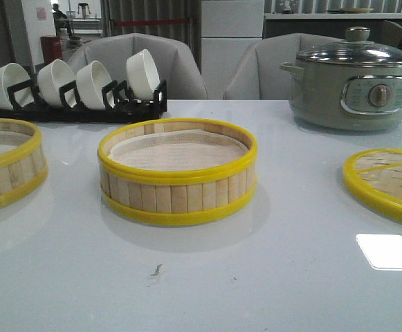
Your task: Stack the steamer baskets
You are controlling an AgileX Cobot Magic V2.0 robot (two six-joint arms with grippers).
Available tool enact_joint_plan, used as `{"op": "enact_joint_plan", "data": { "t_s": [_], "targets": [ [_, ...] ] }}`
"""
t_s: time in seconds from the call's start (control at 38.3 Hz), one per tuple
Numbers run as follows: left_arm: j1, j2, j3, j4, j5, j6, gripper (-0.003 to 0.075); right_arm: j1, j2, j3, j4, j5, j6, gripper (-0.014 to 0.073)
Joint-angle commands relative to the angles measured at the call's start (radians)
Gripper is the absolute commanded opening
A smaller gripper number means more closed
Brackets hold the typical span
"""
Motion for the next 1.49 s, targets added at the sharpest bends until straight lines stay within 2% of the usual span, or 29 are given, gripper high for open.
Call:
{"op": "enact_joint_plan", "data": {
  "t_s": [0.0, 1.25, 1.46],
  "targets": [
    [0.001, -0.013, 0.001, -0.001, -0.077, -0.002, 0.0087, 0.003, -0.021, -0.015, -0.002, -0.083, -0.012, 0.0055],
    [0.001, -0.013, 0.001, -0.001, -0.077, -0.002, 0.0087, 0.003, -0.021, -0.015, -0.002, -0.083, -0.012, 0.0055],
    [0.001, -0.013, 0.001, -0.001, -0.077, -0.002, 0.0087, 0.003, -0.021, -0.015, -0.015, -0.119, -0.012, 0.0055]
  ]
}}
